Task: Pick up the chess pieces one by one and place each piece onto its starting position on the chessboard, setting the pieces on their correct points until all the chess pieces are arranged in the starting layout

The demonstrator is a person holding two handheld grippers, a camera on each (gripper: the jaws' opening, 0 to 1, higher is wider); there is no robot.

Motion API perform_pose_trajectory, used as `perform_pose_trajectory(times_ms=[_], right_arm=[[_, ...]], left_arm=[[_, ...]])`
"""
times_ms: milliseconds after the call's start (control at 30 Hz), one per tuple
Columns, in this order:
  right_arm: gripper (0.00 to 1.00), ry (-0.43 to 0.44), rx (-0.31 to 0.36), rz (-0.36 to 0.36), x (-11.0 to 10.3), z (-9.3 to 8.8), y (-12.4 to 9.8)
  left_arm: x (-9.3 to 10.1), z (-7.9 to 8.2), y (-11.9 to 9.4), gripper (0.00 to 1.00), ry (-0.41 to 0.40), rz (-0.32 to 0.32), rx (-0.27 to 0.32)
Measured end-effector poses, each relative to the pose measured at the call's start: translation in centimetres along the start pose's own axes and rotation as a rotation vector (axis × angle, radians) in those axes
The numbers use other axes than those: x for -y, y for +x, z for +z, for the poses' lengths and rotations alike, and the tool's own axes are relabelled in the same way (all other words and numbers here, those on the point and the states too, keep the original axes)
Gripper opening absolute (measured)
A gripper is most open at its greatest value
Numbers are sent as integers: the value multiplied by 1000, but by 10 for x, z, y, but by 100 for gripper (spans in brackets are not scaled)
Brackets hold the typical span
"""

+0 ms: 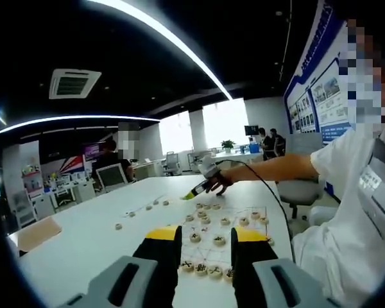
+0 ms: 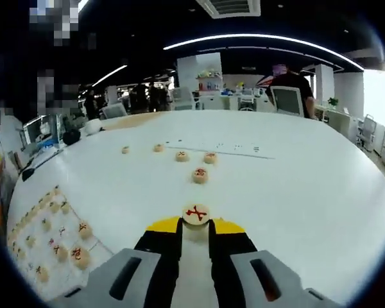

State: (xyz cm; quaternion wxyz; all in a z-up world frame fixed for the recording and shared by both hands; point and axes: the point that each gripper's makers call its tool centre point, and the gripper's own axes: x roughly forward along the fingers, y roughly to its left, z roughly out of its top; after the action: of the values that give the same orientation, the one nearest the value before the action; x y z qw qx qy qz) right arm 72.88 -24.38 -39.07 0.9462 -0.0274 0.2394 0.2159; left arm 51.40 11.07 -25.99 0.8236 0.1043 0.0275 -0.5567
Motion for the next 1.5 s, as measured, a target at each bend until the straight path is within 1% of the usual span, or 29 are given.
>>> perform_pose_trajectory(times_ms=[67,100,167,233,267,300,333,400,433,500,567,600,633,767,933,1100,1233,1367,1500], right_arm=[[18,5,8,15,-4,-6,-15],[18,-6,-5,34,-11,-12,-24],[18,-9,-1,62,-24,-20,-43],[18,-24,-11,87,-33,-28,-58],[18,-24,0,96,-36,-30,-65],[18,-8,12,109,-42,-33,-71],[18,-21,-3,117,-44,-37,-76],[18,-25,8,128,-53,-40,-86],[18,-21,21,150,-64,-42,-95],[18,-43,31,165,-74,-45,-106],[18,-45,31,166,-80,-50,-111],[18,-83,9,171,-85,-56,-114],[18,-105,4,171,-88,-59,-117],[18,-130,-1,178,-94,-61,-118],[18,-143,-12,187,-95,-59,-107],[18,-161,-66,175,-92,-70,-99],[18,-149,-45,169,-92,-64,-99],[18,-178,-70,168,-94,-71,-96],[18,-187,-70,166,-92,-72,-96]], left_arm=[[1,0,1,32,1,-4,-1],[2,-1,2,32,0,-6,-3],[1,-2,3,32,-3,-4,-7],[1,-2,4,32,-5,-4,-8],[2,-2,5,32,-4,-6,-9],[3,-2,5,32,-1,-9,-10],[5,-2,6,32,2,-14,-11],[7,-2,6,32,3,-18,-12],[7,-3,6,32,5,-17,-14],[7,-3,6,32,3,-16,-14],[7,-3,5,32,3,-13,-14],[7,-3,5,32,2,-14,-13],[7,-3,5,32,0,-15,-12],[9,-4,8,32,2,-19,-17],[10,-4,6,32,5,-19,-15],[6,-4,3,32,-1,-6,-14],[5,-4,3,32,-1,-7,-12],[6,-4,4,32,3,-12,-14],[5,-3,2,32,2,-7,-10]])
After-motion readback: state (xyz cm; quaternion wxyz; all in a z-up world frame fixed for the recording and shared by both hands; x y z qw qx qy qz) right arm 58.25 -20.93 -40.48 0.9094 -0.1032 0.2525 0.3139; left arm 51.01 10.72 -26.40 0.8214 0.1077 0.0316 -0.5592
